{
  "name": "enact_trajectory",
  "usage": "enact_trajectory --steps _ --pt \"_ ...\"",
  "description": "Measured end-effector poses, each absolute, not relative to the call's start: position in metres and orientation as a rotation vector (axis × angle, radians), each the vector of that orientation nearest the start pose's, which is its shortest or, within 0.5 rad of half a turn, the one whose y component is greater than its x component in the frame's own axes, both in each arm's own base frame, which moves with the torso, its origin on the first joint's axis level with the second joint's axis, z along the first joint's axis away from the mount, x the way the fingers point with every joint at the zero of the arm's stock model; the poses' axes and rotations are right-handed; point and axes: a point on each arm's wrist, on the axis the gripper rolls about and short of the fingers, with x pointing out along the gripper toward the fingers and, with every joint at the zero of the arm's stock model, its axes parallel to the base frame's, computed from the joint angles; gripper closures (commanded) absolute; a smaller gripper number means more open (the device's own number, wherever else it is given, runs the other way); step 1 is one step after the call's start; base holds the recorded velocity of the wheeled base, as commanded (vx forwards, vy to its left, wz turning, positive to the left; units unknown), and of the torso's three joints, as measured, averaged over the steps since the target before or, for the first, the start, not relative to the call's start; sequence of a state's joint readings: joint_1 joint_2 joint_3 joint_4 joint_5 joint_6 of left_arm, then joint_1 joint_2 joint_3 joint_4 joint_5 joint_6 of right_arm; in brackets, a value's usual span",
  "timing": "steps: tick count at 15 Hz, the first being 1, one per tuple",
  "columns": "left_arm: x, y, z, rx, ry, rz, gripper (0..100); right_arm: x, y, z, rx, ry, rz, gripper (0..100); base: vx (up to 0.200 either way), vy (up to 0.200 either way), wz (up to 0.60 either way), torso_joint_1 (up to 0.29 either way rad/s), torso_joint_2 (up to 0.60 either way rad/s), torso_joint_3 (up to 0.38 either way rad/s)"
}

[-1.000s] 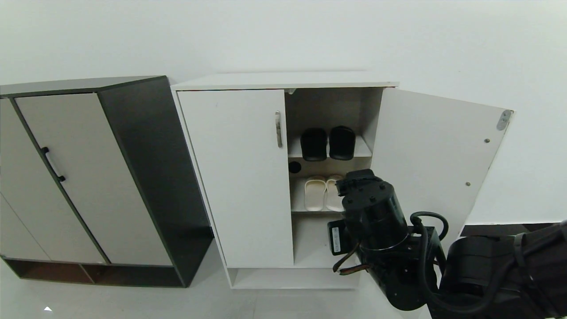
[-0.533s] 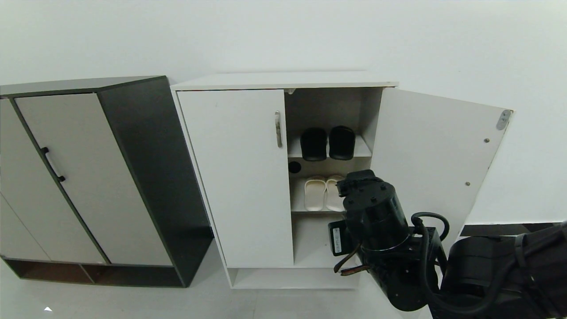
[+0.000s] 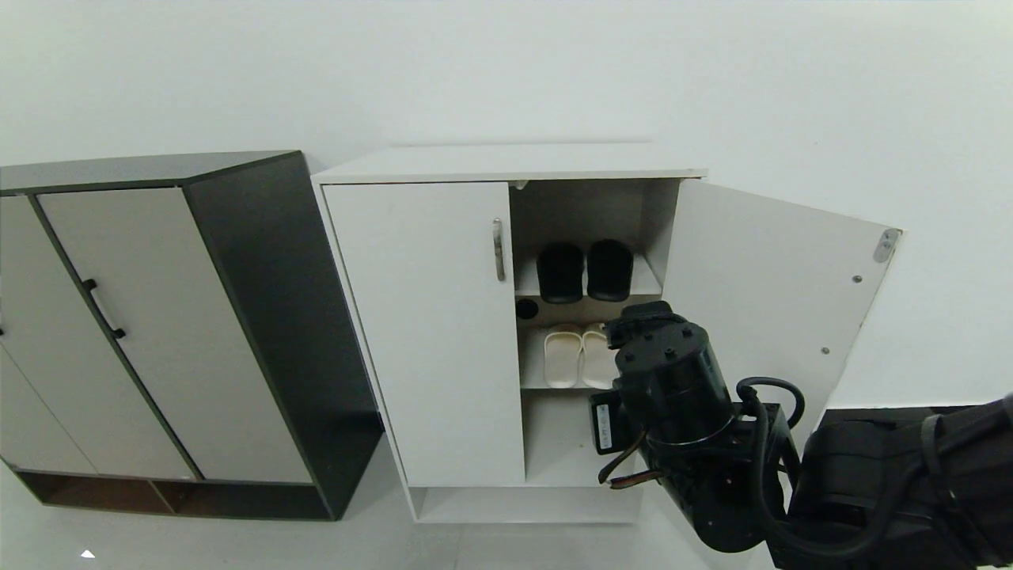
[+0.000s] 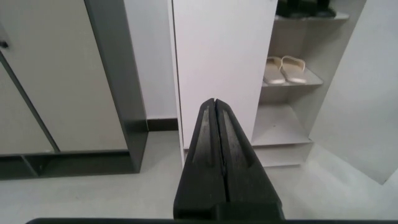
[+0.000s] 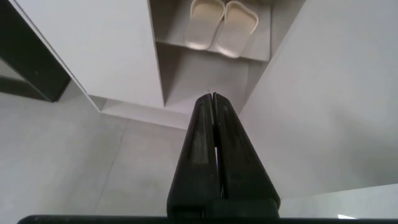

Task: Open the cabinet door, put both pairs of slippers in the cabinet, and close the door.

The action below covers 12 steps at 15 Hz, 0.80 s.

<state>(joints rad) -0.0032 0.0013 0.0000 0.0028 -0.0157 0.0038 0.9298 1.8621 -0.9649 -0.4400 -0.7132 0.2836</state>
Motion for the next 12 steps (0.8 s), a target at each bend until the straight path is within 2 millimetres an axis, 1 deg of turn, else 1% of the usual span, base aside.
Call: enact_trajectory --steps 7,12 --pt "-0.0227 -0.0003 0.0752 0.0 0.004 -0.019 100 0.216 0.2646 0.1548 -0.055 0.338 0.165 100 0.0 0.0 0.0 0.124 -0.45 -0.331" --pt "-0.0227 -0.0003 0.0752 0.0 0.004 -0.019 100 0.2158 0.2644 0.1544 -0.057 0.339 0.165 100 0.0 0.0 0.0 0.174 -0.48 -0.315"
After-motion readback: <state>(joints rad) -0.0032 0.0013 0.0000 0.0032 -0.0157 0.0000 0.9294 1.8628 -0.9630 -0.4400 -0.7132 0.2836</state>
